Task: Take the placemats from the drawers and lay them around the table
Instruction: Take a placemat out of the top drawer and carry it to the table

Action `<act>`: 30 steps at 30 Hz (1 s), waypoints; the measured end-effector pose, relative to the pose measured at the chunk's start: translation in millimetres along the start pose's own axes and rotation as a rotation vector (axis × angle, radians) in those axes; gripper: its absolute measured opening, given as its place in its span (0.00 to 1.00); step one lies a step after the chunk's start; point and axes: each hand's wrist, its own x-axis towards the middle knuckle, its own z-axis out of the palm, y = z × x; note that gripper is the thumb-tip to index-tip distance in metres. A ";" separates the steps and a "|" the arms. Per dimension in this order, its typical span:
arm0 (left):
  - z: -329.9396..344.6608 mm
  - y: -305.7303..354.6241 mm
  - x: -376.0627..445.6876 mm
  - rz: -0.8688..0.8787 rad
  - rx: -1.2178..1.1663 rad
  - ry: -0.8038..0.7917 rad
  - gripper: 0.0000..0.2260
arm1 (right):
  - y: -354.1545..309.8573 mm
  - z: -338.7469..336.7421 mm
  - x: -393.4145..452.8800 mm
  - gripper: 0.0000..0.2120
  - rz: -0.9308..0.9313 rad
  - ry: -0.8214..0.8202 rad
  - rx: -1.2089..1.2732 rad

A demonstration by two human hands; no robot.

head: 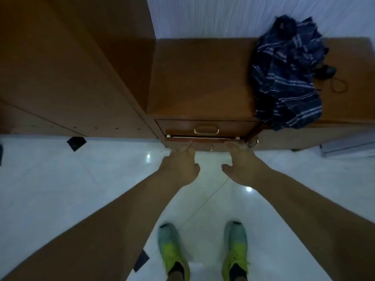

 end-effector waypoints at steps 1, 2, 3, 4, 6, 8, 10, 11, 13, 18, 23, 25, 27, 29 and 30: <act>8.6 -1.1 16.6 0.012 -0.013 0.007 0.32 | 4.7 7.6 18.9 0.35 -0.026 0.011 -0.005; 17.0 -3.7 33.6 0.013 -0.032 0.021 0.33 | 7.8 11.3 35.4 0.35 -0.034 0.011 -0.009; 25.5 -6.1 51.3 0.028 -0.029 0.032 0.34 | 10.9 16.9 55.5 0.36 -0.042 0.016 -0.023; 30.6 -7.0 67.7 0.039 -0.023 0.026 0.34 | 9.8 19.4 72.0 0.35 -0.038 -0.001 -0.034; 44.9 -10.6 100.5 0.054 -0.010 0.043 0.35 | 13.8 31.2 104.7 0.34 -0.037 0.014 -0.042; 53.6 -16.6 126.3 0.042 0.005 0.047 0.36 | 23.9 43.6 128.8 0.35 -0.036 0.019 -0.042; 60.3 -23.6 141.6 0.004 0.026 0.007 0.37 | 36.0 57.2 142.7 0.39 -0.029 -0.016 -0.048; 63.4 -26.0 145.4 -0.001 0.033 -0.008 0.38 | 42.9 64.2 146.6 0.42 -0.031 -0.027 -0.047; 68.3 -28.4 145.6 0.010 0.060 0.014 0.38 | 50.9 74.6 146.1 0.45 -0.040 -0.019 -0.056; 74.5 -26.0 124.1 0.003 0.074 0.018 0.34 | 42.3 95.0 120.3 0.44 -0.003 0.004 -0.019; 85.4 -20.4 85.2 0.013 0.150 0.033 0.28 | 38.1 102.7 78.5 0.37 0.021 -0.062 -0.082; 89.2 -22.0 74.9 0.030 0.157 0.057 0.29 | 41.6 105.7 69.7 0.36 0.009 -0.069 -0.090; 93.6 -25.2 66.8 0.037 0.171 0.056 0.28 | 45.5 110.1 65.6 0.37 -0.010 -0.078 -0.113; 98.2 -26.6 61.7 0.029 0.194 0.066 0.27 | 47.8 112.9 63.4 0.37 -0.028 -0.054 -0.151; 98.9 -26.1 60.7 0.024 0.200 0.073 0.27 | 47.1 112.8 63.1 0.37 -0.035 -0.042 -0.159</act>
